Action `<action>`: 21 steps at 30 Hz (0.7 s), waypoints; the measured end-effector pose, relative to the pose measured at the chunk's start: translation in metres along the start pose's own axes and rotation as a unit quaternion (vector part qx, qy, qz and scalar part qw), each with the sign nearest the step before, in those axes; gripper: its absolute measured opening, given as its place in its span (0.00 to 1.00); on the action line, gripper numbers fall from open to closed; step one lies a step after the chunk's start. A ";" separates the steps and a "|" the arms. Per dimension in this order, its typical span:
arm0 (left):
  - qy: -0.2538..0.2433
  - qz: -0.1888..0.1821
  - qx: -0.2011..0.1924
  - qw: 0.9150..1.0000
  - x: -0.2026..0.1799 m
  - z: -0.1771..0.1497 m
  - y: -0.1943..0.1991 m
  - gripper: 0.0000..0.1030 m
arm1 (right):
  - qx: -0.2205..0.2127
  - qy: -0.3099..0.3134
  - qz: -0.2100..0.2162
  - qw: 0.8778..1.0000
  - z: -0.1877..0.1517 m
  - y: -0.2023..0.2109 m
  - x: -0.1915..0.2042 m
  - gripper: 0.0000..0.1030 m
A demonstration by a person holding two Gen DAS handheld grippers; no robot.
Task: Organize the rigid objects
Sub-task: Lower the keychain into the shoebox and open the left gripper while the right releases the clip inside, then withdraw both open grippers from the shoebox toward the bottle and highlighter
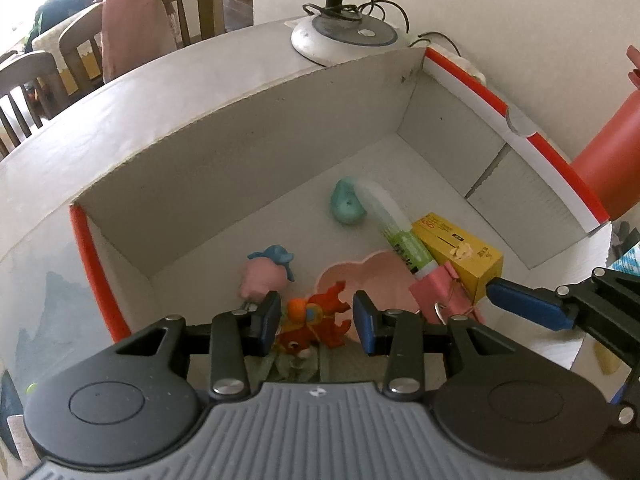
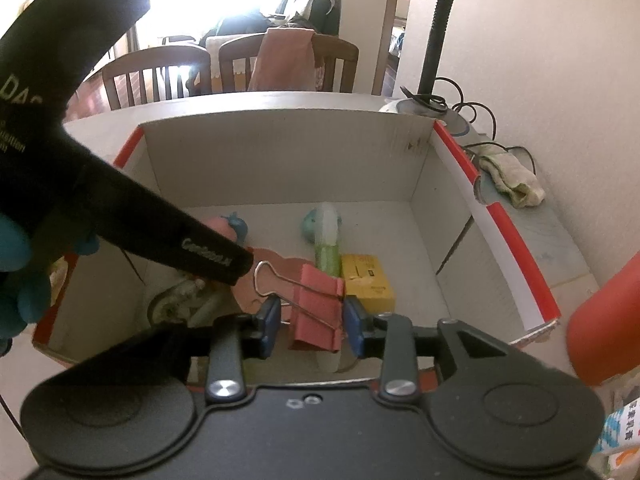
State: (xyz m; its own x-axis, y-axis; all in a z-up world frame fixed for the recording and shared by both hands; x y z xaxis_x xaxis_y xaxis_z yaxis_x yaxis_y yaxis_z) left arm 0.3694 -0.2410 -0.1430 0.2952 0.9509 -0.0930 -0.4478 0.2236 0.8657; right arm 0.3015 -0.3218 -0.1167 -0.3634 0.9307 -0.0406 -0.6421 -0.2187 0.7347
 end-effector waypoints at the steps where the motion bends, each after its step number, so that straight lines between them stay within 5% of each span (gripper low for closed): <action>1: -0.004 0.001 -0.003 1.000 0.000 -0.001 0.002 0.38 | -0.002 -0.002 0.002 1.000 0.000 0.001 -0.001 0.38; 7: -0.002 -0.012 -0.022 1.000 0.003 -0.002 0.019 0.40 | -0.009 -0.017 0.009 1.000 0.001 0.012 -0.006 0.41; 11: 0.005 -0.020 -0.037 0.999 0.005 -0.004 0.033 0.51 | -0.016 -0.031 0.014 0.999 0.001 0.022 -0.007 0.45; 21: 0.020 -0.028 -0.064 0.997 0.017 -0.015 0.073 0.51 | -0.039 -0.073 0.037 0.996 0.006 0.050 -0.003 0.53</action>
State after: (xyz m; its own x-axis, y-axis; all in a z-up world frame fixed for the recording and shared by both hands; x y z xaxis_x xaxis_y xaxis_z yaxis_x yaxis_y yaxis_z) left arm 0.3288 -0.2054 -0.0893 0.2889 0.9438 -0.1608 -0.5361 0.2986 0.7896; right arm 0.2748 -0.3342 -0.0764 -0.3138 0.9426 0.1144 -0.6692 -0.3050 0.6776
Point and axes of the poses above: each gripper's, at about its wrist camera, not at the fingertips, and y roughly against the way its jaws point, x to its left, z to its top, the point moved 3 cm from there along -y, roughly the way its jaws point, and after that the axes turned 2 degrees about -x, right-handed, at the moved point
